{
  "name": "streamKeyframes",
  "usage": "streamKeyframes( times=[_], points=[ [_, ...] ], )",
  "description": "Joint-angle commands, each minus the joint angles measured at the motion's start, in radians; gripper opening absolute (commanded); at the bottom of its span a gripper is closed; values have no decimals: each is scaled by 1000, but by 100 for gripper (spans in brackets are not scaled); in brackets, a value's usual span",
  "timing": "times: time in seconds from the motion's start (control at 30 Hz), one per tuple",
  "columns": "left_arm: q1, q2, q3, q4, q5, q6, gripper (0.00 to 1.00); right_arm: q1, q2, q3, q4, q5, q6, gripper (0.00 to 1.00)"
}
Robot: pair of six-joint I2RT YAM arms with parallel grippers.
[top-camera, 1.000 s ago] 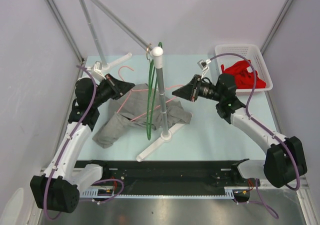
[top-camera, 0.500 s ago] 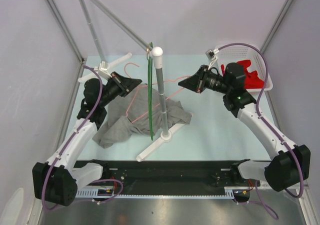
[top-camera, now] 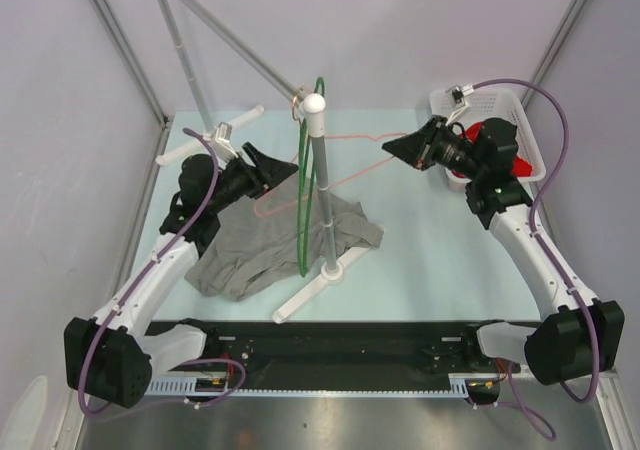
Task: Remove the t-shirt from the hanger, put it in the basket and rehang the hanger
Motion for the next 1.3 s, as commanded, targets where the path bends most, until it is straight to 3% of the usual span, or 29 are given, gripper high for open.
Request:
streamKeyframes(
  times=[0.0,0.1,0.37,0.53,0.67,0.8,1.0,1.1,1.2,1.23,1.27],
  points=[
    [8,-72,30,-179,-43,113,70,-16,6,20,129,17,78,0],
    [26,-139,-8,-242,-66,158,83,-14,23,-6,178,-8,128,0],
    [32,-313,-19,-533,-267,270,96,-13,115,-35,204,-112,202,0],
    [34,-380,9,-683,-396,276,99,-19,169,-36,224,-200,217,0],
    [34,-376,14,-718,-286,316,100,-27,258,-33,374,-343,361,0],
    [39,-342,-12,-695,-99,342,100,-20,362,-36,636,-436,556,0],
    [43,-322,-57,-621,-5,336,99,10,448,-46,933,-502,783,0],
    [45,-322,-74,-588,53,340,93,29,468,-43,965,-516,813,0],
    [45,-322,-89,-560,113,327,74,39,476,-43,964,-513,808,0],
    [45,-328,-92,-557,115,324,56,41,477,-43,964,-513,806,0],
    [46,-334,-94,-552,109,316,46,44,483,-44,961,-513,805,0]
  ],
)
